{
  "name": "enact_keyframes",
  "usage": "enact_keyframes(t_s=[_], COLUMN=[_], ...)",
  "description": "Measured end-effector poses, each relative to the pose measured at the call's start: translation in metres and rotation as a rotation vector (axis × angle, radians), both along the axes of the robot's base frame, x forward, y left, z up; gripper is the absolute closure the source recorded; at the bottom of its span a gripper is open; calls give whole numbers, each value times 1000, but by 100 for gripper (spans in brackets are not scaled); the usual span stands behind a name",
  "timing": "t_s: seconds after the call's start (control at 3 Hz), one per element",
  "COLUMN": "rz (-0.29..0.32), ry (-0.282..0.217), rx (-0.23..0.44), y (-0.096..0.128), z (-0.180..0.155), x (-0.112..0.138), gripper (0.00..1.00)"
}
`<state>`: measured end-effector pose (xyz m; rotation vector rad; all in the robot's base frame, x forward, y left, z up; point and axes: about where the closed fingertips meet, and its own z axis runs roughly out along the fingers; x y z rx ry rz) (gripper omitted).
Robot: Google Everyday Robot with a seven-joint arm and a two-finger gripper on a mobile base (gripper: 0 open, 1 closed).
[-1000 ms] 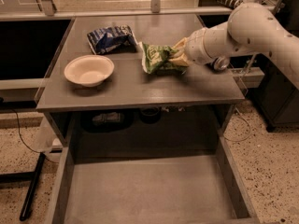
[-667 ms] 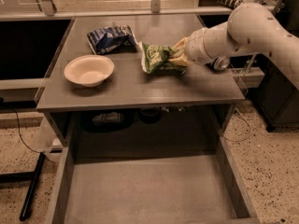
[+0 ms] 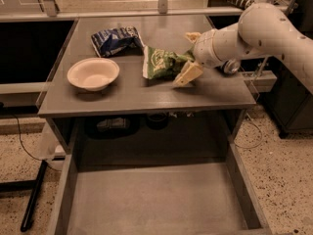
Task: Pick green jalapeno chip bag from top drawer and place on counter
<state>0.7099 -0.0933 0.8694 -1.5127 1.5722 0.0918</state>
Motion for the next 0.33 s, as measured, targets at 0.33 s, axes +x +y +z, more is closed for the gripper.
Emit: enact_keyframes(t_s=[0.33], rz=[0], ry=[0], rx=[0], y=[0], z=[0], x=[0], gripper=[0])
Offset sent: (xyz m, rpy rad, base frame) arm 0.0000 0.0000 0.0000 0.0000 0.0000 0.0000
